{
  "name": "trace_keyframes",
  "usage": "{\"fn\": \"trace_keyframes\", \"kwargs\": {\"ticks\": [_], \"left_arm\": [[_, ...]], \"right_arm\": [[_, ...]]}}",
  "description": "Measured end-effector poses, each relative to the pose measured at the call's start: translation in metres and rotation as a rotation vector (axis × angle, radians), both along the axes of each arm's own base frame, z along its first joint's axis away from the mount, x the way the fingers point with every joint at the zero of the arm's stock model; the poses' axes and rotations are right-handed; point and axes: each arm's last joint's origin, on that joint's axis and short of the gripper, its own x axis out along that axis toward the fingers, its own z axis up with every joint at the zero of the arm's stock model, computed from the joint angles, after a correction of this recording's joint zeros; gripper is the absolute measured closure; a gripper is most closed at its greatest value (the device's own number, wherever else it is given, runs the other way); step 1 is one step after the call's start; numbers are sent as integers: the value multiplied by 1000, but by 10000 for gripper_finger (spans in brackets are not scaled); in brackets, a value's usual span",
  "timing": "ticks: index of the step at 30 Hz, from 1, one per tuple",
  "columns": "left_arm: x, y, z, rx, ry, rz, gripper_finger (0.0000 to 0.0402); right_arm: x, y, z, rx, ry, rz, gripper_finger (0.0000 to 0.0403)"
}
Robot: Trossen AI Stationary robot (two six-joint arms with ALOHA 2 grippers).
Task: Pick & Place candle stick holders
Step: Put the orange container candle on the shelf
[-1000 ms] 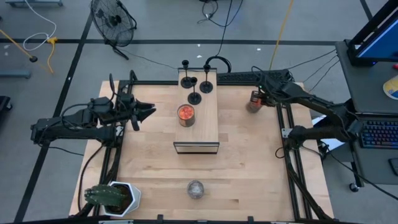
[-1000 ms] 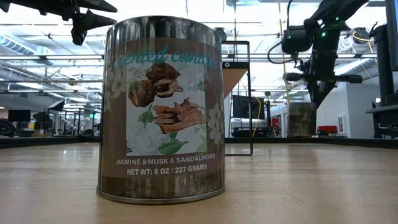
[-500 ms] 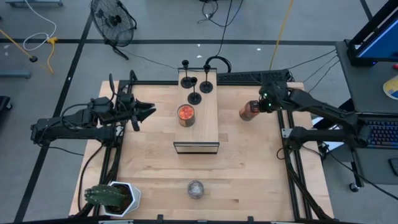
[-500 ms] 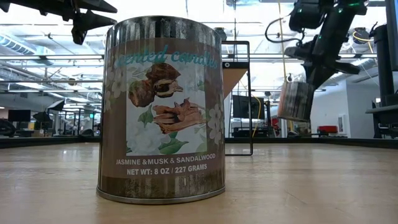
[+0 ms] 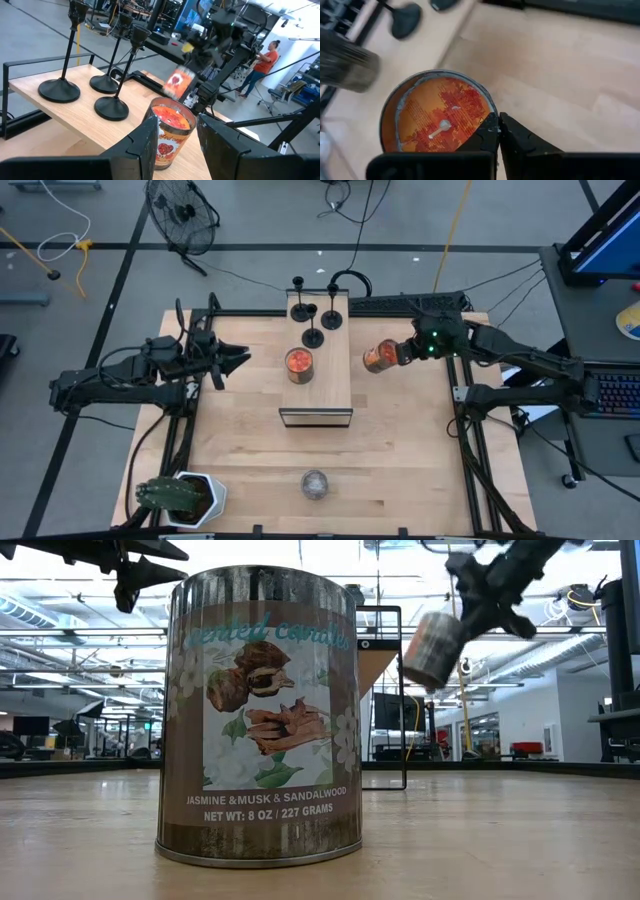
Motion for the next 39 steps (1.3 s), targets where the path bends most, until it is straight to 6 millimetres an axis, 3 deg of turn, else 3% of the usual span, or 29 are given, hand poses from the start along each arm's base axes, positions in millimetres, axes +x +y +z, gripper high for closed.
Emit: {"fn": "trace_keyframes", "kwargs": {"ticks": [8,14,26,33,39], "left_arm": [[0,0,0,1,0,-1,259],[0,0,0,0,0,-1,259],[1,-2,0,49,11,-77,259],[1,-4,1,66,10,-144,259],[1,-4,0,66,10,-143,259]], "right_arm": [[4,3,50,-85,-26,88,403],[29,5,72,-125,-4,191,403],[98,-1,74,-111,54,426,403],[126,-6,73,-127,136,491,403],[139,-10,63,-125,178,512,403]]}}
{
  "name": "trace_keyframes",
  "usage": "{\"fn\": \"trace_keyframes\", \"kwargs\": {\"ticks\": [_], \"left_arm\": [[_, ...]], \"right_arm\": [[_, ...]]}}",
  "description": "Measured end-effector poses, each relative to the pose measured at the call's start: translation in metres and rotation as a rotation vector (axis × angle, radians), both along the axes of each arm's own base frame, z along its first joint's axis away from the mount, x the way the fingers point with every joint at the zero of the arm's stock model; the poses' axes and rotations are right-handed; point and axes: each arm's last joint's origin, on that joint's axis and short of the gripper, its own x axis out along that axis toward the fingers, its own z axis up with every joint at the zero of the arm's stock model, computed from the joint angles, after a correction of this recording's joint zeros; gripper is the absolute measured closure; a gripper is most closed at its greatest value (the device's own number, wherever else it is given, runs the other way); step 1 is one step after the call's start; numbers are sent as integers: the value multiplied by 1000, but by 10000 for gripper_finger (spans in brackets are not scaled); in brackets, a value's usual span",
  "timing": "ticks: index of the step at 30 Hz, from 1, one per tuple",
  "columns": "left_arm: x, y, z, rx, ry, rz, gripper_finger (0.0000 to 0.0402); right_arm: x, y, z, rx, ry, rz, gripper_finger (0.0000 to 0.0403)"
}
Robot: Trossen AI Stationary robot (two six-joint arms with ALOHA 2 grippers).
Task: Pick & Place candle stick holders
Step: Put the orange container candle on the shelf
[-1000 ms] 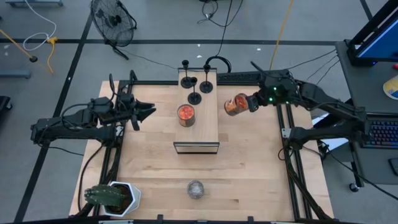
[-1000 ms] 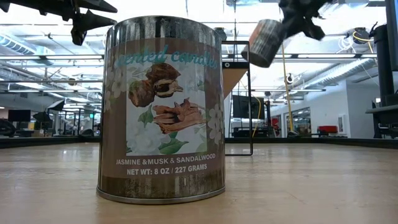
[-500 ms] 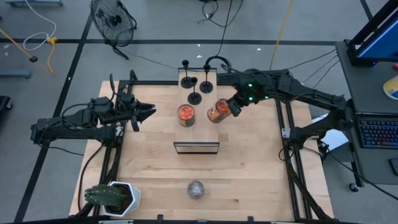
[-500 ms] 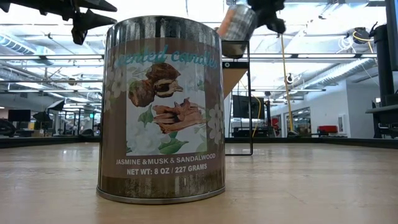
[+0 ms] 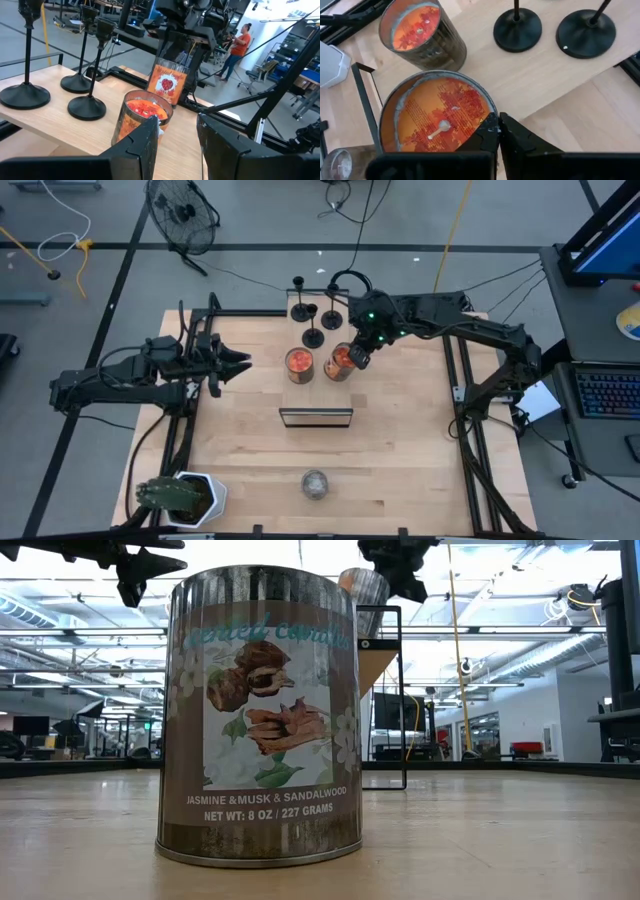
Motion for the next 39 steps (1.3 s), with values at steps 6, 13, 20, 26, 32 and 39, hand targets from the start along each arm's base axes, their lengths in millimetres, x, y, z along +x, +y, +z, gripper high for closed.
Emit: {"fn": "trace_keyframes", "kwargs": {"ticks": [6,13,20,26,32,39], "left_arm": [[0,0,0,11,2,0,259],[0,0,0,10,3,0,259],[0,0,-1,9,7,-1,259],[0,0,-2,7,21,-2,259],[0,0,-2,8,24,-4,259],[0,0,-3,7,34,-4,259]], "right_arm": [[10,2,-4,-5,-18,8,403],[20,5,-15,-4,19,1,403],[22,3,-19,-25,39,-14,403],[22,3,-18,-49,36,-24,403],[22,3,-18,-49,33,-24,403],[25,2,-18,-48,22,-21,403]]}}
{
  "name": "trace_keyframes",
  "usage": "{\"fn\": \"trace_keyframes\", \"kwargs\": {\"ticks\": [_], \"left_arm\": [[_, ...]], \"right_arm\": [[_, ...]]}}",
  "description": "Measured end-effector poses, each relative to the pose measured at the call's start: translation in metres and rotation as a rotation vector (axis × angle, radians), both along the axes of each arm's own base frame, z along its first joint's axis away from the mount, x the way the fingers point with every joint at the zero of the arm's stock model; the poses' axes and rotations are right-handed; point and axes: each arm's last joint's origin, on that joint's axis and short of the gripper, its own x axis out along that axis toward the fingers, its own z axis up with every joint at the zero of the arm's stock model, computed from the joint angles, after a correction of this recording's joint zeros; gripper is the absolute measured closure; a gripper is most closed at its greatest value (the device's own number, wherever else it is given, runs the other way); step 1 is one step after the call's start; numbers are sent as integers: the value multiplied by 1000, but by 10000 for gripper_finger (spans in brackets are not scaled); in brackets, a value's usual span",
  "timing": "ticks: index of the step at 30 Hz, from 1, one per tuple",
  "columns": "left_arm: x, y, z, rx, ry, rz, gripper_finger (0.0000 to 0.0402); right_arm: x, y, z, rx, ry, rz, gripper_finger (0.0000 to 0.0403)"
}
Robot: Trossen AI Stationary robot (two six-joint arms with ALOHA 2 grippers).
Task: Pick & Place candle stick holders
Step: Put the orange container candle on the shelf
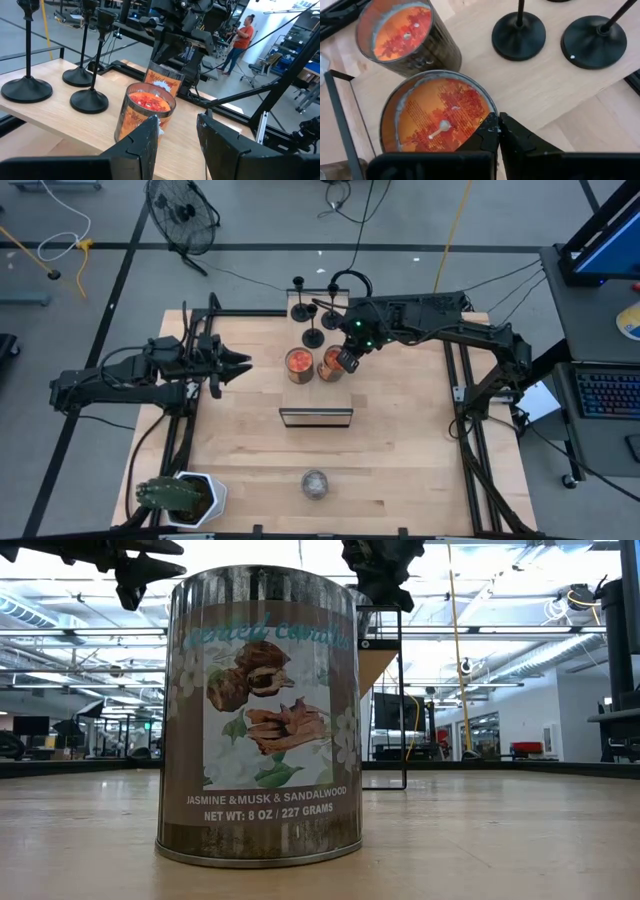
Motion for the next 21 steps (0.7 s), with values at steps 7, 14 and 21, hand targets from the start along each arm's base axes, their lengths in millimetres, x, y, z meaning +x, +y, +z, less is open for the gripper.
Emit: {"fn": "trace_keyframes", "kwargs": {"ticks": [7,14,21], "left_arm": [[0,0,0,6,0,3,259],[0,0,0,12,1,3,259],[0,0,0,16,1,5,259]], "right_arm": [[4,-1,-4,-3,6,7,403],[4,-1,-4,-2,5,7,400],[4,-1,-4,0,2,9,385]]}}
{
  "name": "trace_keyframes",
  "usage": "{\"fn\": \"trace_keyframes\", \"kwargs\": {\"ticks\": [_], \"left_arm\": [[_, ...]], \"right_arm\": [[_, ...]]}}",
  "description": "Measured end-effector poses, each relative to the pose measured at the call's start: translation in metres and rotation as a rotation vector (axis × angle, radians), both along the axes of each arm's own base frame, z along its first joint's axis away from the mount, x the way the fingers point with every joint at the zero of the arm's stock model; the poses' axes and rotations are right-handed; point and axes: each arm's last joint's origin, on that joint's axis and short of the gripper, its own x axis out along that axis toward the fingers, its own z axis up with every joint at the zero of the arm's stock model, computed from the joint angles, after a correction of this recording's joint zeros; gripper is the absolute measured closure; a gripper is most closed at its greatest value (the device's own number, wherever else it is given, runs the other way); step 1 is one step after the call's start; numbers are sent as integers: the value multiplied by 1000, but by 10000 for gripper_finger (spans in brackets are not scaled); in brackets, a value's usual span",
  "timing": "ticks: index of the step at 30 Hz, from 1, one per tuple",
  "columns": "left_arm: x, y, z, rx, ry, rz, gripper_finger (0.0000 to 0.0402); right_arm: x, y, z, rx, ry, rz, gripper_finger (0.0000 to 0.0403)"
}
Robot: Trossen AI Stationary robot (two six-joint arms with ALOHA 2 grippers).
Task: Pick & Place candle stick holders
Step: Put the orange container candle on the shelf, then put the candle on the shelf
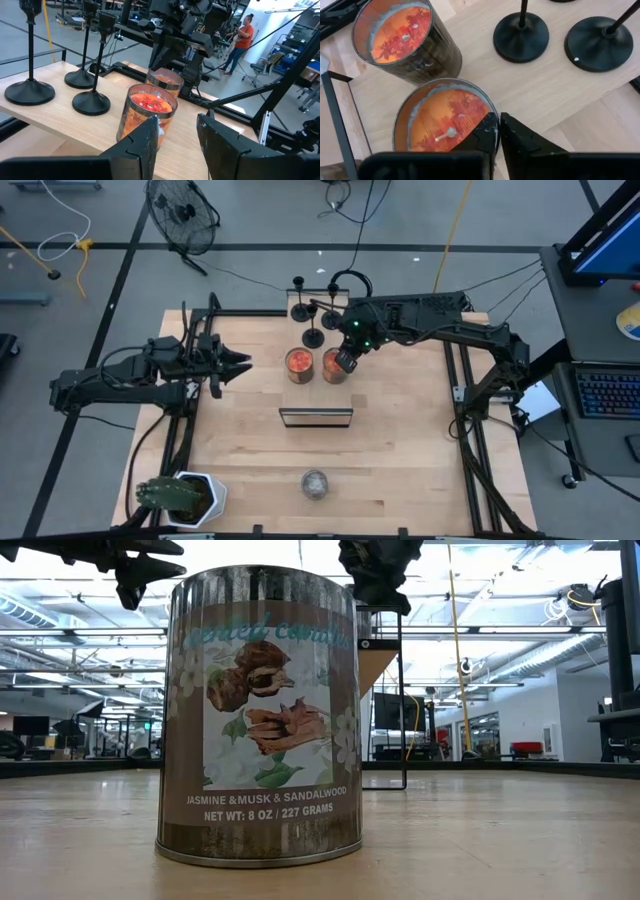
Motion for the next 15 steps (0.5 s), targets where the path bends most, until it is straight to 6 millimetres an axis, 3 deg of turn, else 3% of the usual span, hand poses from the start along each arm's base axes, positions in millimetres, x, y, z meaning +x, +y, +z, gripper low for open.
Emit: {"fn": "trace_keyframes", "kwargs": {"ticks": [15], "left_arm": [[0,0,0,4,1,-1,259]], "right_arm": [[7,0,8,3,-116,41,354]]}}
